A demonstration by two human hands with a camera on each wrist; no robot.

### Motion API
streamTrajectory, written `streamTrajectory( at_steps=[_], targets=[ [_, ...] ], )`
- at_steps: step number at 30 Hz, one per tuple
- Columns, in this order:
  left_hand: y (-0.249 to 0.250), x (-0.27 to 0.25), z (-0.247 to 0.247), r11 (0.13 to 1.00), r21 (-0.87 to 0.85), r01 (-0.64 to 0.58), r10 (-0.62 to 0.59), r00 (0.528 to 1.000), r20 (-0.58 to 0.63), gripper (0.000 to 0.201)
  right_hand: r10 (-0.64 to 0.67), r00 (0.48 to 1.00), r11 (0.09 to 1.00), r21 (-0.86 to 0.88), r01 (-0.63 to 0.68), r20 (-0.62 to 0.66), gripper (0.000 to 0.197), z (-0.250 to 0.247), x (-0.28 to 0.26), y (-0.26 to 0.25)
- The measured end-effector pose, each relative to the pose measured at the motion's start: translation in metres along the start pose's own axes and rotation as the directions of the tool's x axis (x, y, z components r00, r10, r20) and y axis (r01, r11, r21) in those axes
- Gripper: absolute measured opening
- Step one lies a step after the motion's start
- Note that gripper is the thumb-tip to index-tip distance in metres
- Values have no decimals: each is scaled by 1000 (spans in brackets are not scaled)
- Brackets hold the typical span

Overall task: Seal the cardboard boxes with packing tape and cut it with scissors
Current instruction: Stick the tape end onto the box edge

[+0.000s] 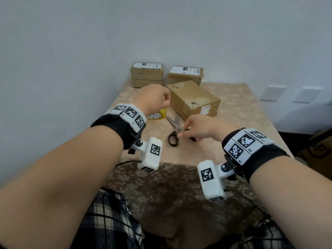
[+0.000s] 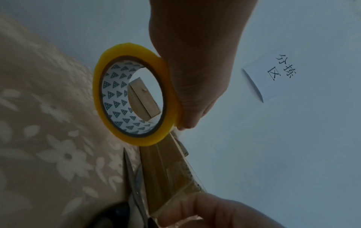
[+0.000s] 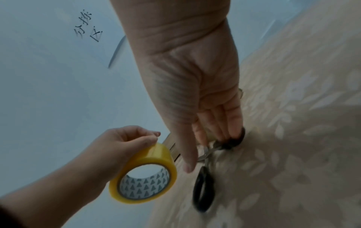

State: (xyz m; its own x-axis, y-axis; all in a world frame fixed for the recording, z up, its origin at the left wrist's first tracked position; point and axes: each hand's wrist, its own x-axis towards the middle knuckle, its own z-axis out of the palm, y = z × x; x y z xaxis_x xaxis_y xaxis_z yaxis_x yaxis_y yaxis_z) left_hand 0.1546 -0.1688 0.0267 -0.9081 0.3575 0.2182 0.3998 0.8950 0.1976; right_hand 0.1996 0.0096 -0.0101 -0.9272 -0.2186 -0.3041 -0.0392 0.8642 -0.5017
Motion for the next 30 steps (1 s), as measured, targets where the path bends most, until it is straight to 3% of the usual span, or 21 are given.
streamTrajectory(
  at_steps=[2, 4, 6, 7, 8, 12, 14, 21, 25, 28, 30],
  targets=[
    [-4, -6, 3, 998, -32, 47, -49, 997, -59, 14, -56, 997, 997, -50, 54, -45, 38, 2, 3, -4],
    [-9, -10, 7, 992, -103, 78, -91, 988, -126, 13, -89, 958, 990, -126, 56, -272, 35, 1, 7, -4],
    [-10, -13, 14, 973, -206, 106, -141, 976, -165, 12, -157, 820, 979, -193, 58, -550, 33, -2, 14, 1],
    [-11, -14, 17, 961, -249, 120, -168, 969, -180, 11, -193, 749, 974, -216, 68, -634, 30, -3, 18, 5],
    [-11, -14, 21, 951, -279, 134, -193, 962, -195, 12, -213, 721, 968, -242, 66, -659, 31, -5, 24, 8],
    [-14, -10, 28, 938, -324, 121, -207, 948, -243, 11, -76, 900, 955, -292, -59, -430, 62, -4, 53, 20],
    [-15, -7, 29, 940, -324, 105, -187, 954, -233, 13, -19, 924, 955, -281, -96, -381, 61, -1, 63, 22],
    [-16, 1, 30, 933, -340, 115, -197, 956, -218, 13, -29, 889, 899, -401, -178, -457, 71, 2, 71, 19],
    [-17, -2, 28, 933, -343, 105, -184, 961, -207, 11, -130, 814, 813, -531, -239, -566, 47, 1, 62, 12],
    [-17, -5, 26, 927, -360, 109, -191, 960, -202, 11, -146, 752, 857, -463, -229, -643, 49, -2, 58, 8],
    [-17, -5, 26, 925, -359, 123, -201, 961, -191, 11, -124, 757, 890, -409, -201, -641, 50, -5, 59, 10]
  ],
)
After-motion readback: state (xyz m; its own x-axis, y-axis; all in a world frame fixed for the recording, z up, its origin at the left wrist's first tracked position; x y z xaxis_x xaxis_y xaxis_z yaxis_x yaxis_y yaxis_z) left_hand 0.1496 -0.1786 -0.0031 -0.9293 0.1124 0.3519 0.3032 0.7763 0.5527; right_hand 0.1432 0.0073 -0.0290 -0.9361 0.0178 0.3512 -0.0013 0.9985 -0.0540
